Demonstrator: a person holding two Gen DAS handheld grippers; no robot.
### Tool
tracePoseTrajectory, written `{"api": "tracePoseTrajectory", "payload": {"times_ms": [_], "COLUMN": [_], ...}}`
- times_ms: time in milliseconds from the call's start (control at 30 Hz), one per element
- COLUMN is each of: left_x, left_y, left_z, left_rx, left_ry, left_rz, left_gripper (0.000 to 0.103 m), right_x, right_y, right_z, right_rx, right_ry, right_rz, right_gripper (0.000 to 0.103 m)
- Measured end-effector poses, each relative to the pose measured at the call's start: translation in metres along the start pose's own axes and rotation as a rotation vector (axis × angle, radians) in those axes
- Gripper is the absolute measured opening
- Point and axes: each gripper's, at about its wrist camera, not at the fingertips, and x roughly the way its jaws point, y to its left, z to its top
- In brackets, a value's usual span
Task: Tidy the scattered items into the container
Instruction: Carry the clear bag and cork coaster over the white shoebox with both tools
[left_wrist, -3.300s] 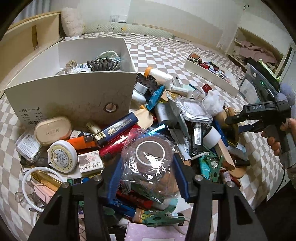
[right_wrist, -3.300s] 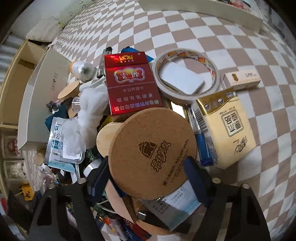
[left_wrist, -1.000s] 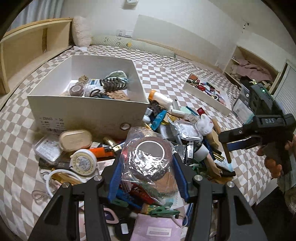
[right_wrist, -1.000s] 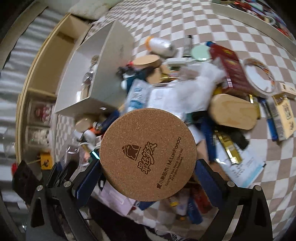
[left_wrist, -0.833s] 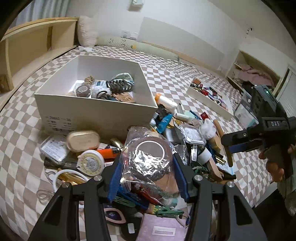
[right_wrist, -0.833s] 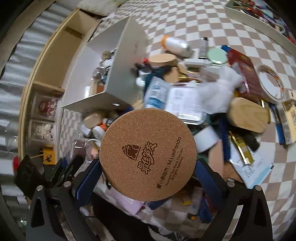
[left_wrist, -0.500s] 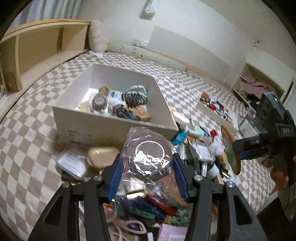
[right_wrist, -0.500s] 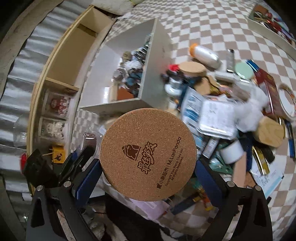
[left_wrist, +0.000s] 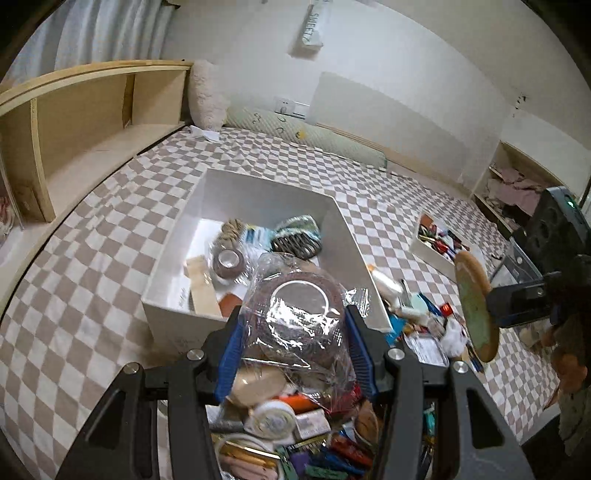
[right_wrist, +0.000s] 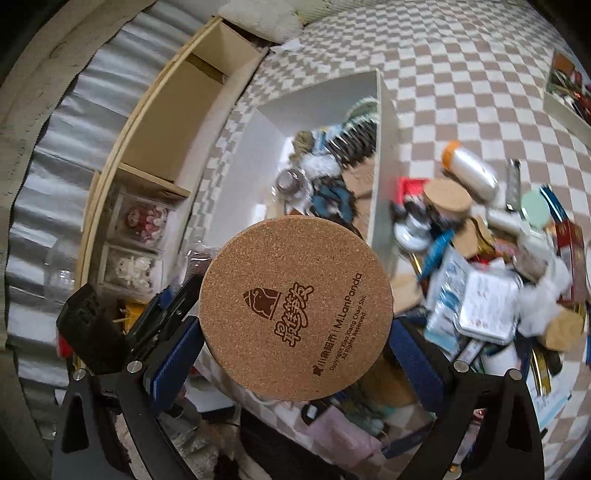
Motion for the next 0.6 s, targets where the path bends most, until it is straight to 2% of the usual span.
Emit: {"api": "tracePoseTrajectory", "payload": {"times_ms": [233, 600], "left_x": [0.021, 0.085], "left_y": [0.015, 0.022], "left_z": [0.028, 0.061], "left_rx": [0.013, 0.022], "left_ry": [0.024, 0.162], "left_rz": [0.067, 0.053], "left_gripper": [0.052, 0.052], "right_x": [0.003, 0.007], "right_y": [0.01, 0.004], "right_z": [0.016, 0.036], "right_rx": [0.004, 0.04], "right_ry": [-0.016, -0.027], "right_rz": [0.007, 0.001], "right_gripper": [0.1, 0.1]}}
